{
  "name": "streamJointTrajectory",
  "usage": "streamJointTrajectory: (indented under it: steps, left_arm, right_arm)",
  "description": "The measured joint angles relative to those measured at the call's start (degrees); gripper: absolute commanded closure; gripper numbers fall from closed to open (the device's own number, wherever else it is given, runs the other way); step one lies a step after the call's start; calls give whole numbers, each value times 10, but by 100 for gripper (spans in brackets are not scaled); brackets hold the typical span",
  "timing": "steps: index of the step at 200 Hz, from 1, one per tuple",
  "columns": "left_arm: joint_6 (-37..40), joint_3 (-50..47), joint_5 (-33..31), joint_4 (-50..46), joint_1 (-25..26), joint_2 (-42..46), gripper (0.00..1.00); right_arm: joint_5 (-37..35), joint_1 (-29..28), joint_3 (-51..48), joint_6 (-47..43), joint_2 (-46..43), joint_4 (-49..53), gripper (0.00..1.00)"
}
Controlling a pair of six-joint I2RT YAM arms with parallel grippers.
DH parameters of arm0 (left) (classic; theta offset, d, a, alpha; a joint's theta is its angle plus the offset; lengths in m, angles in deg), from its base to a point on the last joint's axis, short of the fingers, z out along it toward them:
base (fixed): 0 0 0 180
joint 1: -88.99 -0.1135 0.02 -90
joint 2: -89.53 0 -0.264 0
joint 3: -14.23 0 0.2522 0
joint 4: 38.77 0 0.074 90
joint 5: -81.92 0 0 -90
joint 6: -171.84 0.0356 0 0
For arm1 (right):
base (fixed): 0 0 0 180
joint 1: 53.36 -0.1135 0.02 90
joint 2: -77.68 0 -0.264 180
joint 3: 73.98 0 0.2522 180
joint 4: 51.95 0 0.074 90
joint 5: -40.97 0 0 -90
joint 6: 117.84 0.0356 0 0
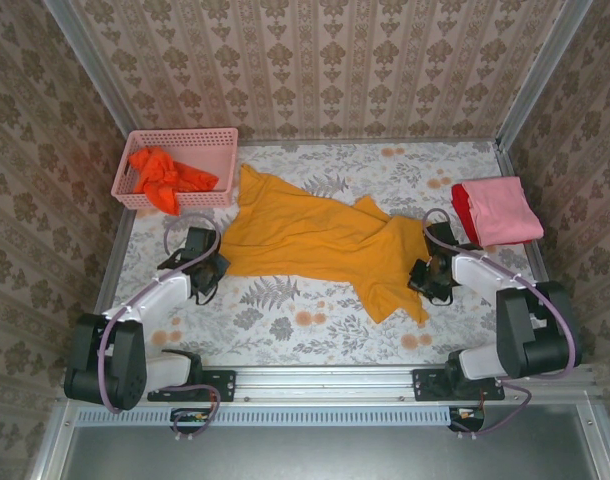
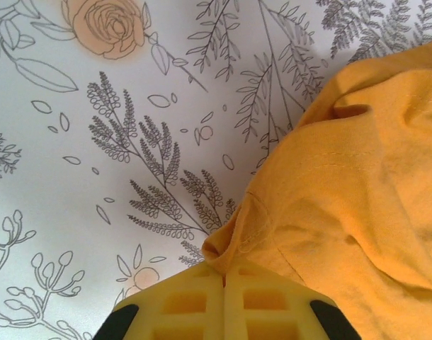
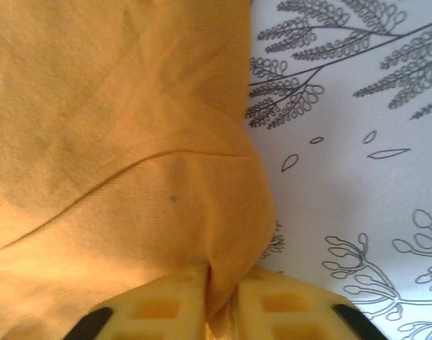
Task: Fold and stack the t-shirts
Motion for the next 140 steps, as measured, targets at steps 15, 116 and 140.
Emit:
streamJointTrajectory:
  steps: [15, 116, 140]
  left_arm:
    - [-3, -6, 0, 0, 0, 0, 100]
    - [11, 61, -9, -36, -2, 42, 100]
    - [42, 134, -9, -28, -3, 56, 100]
  right_arm:
    - [0, 0, 6, -6, 4, 1, 100]
    - [-29, 0, 96, -4, -188, 54, 100]
    - [-33, 0, 203, -12, -197, 73, 100]
